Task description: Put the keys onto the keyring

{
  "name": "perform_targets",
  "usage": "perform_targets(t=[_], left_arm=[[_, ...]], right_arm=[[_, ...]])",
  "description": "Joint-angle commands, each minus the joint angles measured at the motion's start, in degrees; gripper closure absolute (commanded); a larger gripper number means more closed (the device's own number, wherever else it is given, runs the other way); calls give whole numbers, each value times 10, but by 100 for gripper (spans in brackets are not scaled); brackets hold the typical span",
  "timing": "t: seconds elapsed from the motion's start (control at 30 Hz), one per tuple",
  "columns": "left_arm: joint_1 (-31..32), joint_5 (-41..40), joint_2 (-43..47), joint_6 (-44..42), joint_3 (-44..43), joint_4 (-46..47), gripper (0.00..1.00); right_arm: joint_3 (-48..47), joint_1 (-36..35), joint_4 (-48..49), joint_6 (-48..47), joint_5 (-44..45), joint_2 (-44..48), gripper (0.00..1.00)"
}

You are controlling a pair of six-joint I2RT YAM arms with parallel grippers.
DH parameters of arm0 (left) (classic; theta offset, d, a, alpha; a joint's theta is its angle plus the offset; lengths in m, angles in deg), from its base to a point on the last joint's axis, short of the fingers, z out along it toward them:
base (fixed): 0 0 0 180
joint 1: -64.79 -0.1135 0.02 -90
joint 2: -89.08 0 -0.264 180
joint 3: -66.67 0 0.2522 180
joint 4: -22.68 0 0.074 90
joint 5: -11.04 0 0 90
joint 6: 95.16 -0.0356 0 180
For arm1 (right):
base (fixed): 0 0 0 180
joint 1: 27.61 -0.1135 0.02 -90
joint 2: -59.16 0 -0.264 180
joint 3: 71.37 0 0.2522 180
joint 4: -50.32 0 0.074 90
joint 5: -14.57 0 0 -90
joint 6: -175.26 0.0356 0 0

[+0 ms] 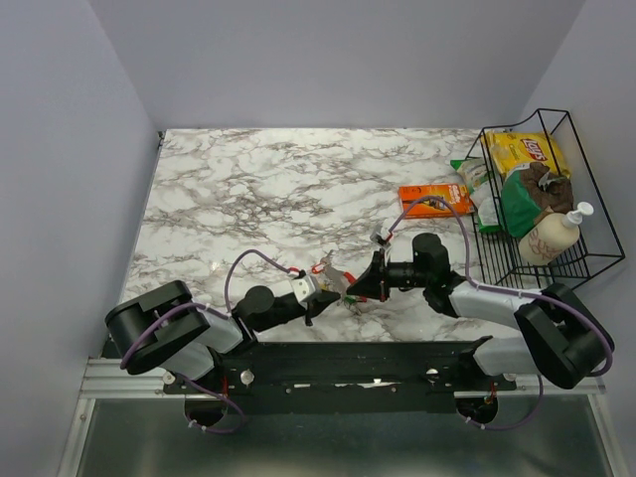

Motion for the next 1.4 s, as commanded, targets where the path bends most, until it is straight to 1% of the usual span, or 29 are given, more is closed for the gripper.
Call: perform_targets(t=[0.0,0.33,0.5,0.7,0.83,1.1,1.37], left_arm=[[8,14,16,2,5,217,100],[13,17,16,-5,1,217,100],[12,-13,13,1,9,216,100],[16,-31,13,9,13,216,100],[19,-43,16,3,12,217,100],[21,-65,24,-7,14,217,100],[24,-57,18,-10,5,217,100]], right_arm=[[-3,2,18,-2,14,-15,99],[-5,2,19,1,5,-24,99],[-3,2,8,-2,9,4,99],[5,2,-3,0,11,57,99],[4,2,-6,1,-2,65,99],[11,2,-6,-3,-25,46,99],[9,2,14,5,-41,19,99]])
